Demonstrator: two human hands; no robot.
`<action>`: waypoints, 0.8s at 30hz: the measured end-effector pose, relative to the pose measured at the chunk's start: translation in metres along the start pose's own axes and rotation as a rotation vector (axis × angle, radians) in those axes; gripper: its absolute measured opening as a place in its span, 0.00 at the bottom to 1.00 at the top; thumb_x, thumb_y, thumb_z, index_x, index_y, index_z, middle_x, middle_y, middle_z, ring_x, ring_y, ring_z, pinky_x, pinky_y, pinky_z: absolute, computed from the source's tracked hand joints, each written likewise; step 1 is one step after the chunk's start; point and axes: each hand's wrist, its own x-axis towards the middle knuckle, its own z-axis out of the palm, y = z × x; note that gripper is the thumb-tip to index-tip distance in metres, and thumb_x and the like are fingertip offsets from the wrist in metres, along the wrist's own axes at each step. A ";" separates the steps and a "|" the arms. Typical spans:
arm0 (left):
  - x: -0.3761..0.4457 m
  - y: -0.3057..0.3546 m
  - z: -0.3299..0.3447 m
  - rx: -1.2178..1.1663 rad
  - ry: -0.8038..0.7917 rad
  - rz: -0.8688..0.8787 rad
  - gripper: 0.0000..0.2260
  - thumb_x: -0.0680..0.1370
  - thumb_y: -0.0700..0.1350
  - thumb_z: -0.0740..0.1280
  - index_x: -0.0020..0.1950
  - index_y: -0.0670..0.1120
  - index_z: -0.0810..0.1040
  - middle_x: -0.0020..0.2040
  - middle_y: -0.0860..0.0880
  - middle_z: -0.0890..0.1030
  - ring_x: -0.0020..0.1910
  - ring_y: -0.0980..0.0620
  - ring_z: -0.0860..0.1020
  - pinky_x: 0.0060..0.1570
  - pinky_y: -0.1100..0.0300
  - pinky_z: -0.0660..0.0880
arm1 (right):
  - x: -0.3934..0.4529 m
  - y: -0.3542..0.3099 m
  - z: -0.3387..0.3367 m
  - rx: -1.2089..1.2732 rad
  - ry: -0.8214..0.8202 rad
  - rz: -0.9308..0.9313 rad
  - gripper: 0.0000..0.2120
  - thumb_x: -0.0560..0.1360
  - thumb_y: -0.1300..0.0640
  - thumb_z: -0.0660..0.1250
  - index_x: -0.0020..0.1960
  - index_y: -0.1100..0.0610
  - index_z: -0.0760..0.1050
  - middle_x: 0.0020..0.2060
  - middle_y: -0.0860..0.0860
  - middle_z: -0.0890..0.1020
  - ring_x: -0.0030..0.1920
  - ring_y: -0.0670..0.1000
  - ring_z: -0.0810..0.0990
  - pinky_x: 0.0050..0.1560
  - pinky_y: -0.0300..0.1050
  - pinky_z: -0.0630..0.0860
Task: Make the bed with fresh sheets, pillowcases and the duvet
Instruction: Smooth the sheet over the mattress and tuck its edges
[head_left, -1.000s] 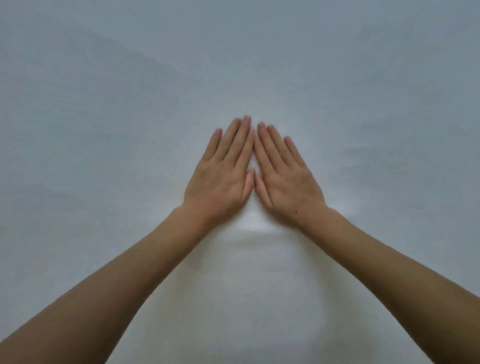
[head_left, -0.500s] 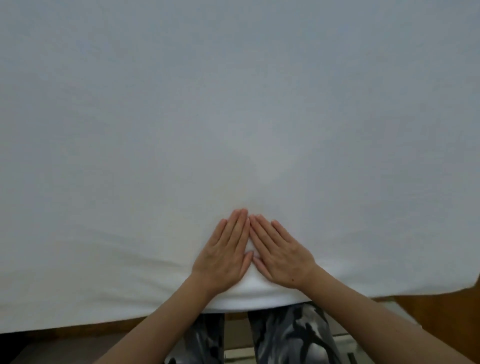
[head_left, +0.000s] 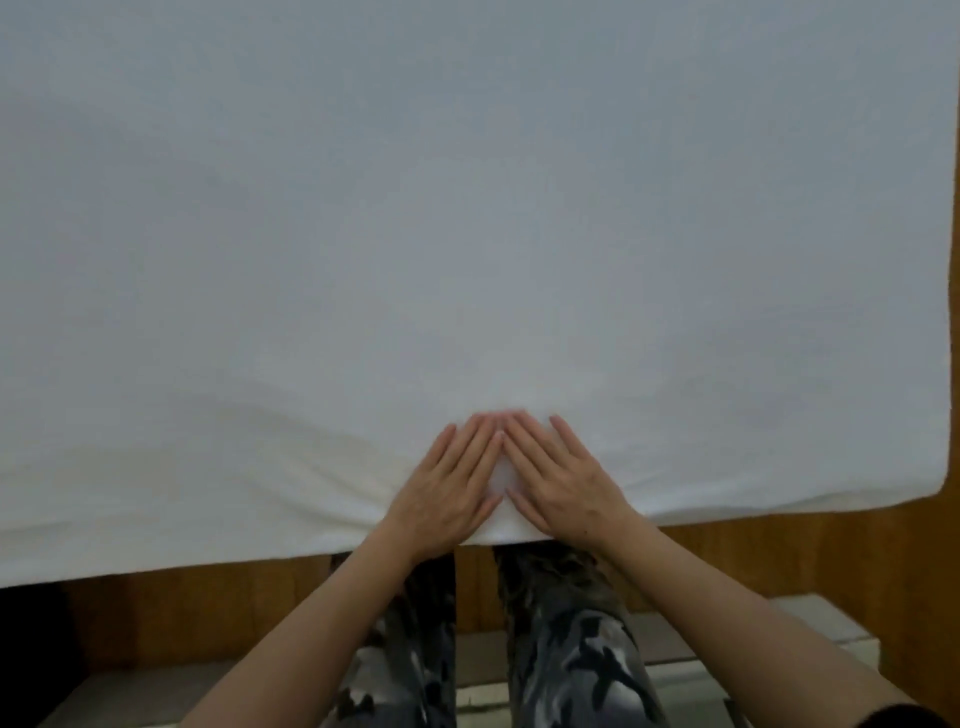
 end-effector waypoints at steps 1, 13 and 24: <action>0.009 0.000 -0.005 -0.002 0.028 -0.021 0.30 0.81 0.52 0.57 0.75 0.34 0.55 0.74 0.35 0.60 0.75 0.38 0.56 0.74 0.44 0.55 | 0.003 0.009 -0.006 -0.006 0.051 0.045 0.26 0.79 0.51 0.57 0.71 0.66 0.64 0.72 0.62 0.63 0.74 0.59 0.60 0.73 0.59 0.58; 0.168 0.108 0.029 -0.023 -0.053 -0.075 0.28 0.82 0.53 0.51 0.76 0.35 0.54 0.77 0.35 0.54 0.77 0.39 0.52 0.75 0.44 0.49 | -0.073 0.153 0.004 0.069 0.150 0.682 0.29 0.81 0.49 0.50 0.76 0.64 0.54 0.75 0.61 0.57 0.76 0.57 0.54 0.74 0.55 0.49; 0.144 0.198 0.018 0.133 -0.536 0.122 0.29 0.82 0.51 0.43 0.76 0.37 0.39 0.77 0.39 0.40 0.77 0.42 0.39 0.75 0.46 0.40 | -0.177 0.077 0.005 0.194 -0.177 0.767 0.30 0.78 0.50 0.45 0.76 0.62 0.50 0.76 0.59 0.55 0.77 0.55 0.52 0.75 0.53 0.50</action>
